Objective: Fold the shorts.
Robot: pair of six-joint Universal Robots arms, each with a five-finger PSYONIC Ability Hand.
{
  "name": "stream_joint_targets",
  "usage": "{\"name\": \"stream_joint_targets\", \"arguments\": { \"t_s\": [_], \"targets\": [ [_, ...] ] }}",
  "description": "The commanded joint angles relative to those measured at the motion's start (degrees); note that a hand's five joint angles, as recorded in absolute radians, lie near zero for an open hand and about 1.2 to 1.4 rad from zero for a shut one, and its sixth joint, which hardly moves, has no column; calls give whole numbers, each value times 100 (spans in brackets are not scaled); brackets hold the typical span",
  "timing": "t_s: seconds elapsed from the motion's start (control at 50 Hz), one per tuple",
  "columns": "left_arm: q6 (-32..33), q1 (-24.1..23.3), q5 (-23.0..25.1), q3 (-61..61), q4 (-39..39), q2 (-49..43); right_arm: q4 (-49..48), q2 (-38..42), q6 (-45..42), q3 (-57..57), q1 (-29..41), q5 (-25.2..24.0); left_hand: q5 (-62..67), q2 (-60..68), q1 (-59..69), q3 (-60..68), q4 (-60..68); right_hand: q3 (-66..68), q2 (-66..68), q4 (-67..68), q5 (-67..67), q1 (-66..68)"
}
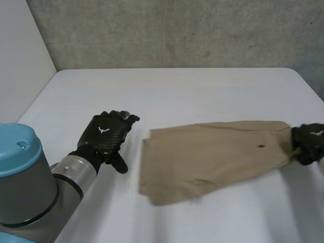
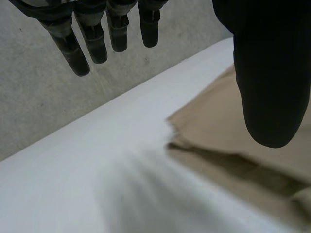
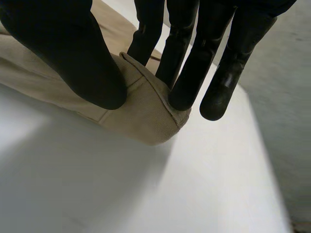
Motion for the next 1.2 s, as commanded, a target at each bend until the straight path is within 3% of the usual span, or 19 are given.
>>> {"name": "stream_joint_targets", "arguments": {
  "t_s": [0.02,0.24,0.28,0.38,0.44,0.48,0.5,0.52,0.54,0.66,0.76,0.84,0.98,1.08,1.2],
  "targets": [
    [4,30,6,1,-60,203,659,-69,-1225,-525,-611,-30,-235,-124,-93,-189,-143,1252,1477,1171,1552,2567],
    [-13,-22,-3,-17,-68,238,739,-360,-592,-1431,2498,-513,-235,-124,-93,-189,-143,1252,1477,1171,1552,2567],
    [-13,-31,-3,-34,-68,247,818,-115,-645,-1396,3269,-872,-235,-124,-93,-189,-143,1252,1477,1171,1552,2567],
    [-13,-49,-3,-78,-68,282,985,238,-987,-922,4197,-1787,-235,-124,-93,-189,-143,1252,1477,1171,1552,2567],
    [-5,-58,-3,-69,-68,282,1186,335,-1347,-755,4233,-2034,-235,-124,-93,-189,-143,1125,1349,1044,1425,2439],
    [-5,-66,6,-61,-60,282,1336,335,-1462,-746,4215,-2000,-235,-124,-93,-189,-143,-1017,-793,-1098,-718,297],
    [-5,-66,6,-52,-60,282,1433,300,-1471,-754,4206,-1973,-235,-124,-93,-189,-143,-2428,-2204,-2509,-2128,-1114],
    [-5,-75,6,-26,-60,273,1616,265,-1428,-789,4163,-1947,-235,-124,-93,-189,-143,-4957,-4732,-5038,-4657,-3642],
    [-5,-84,6,9,-51,273,1688,248,-1375,-807,4127,-1947,-218,-108,-77,-172,-126,-5748,-5523,-5829,-5448,-4433],
    [-13,-145,-3,299,-7,203,1601,-217,-515,-877,3583,-1982,-167,-57,-26,-121,-76,-5748,-5523,-5829,-5448,-4433],
    [-83,-444,-38,747,-24,28,1180,-737,1371,-877,2890,-1973,-83,27,58,-37,8,-5748,-5523,-5829,-5448,-4433],
    [-356,-848,-81,1160,-86,-341,1108,-781,2235,-956,2555,-1920,-83,27,58,-37,9,-5748,-5523,-5829,-5448,-4433],
    [-1094,-1358,-801,1758,-788,-1255,1214,-386,2282,-1114,2343,-1841,152,262,294,198,244,-5748,-5523,-5829,-5448,-4433],
    [-1568,-1753,-1451,1873,-1307,-1782,1670,317,1931,-1492,2352,-1490,18,129,160,64,110,-5748,-5523,-5829,-5448,-4433],
    [-1631,-1938,-1751,1645,-1299,-1942,2075,958,1447,-1817,2378,-1156,-100,10,41,-54,-8,-5748,-5523,-5829,-5448,-4433]
  ]
}}
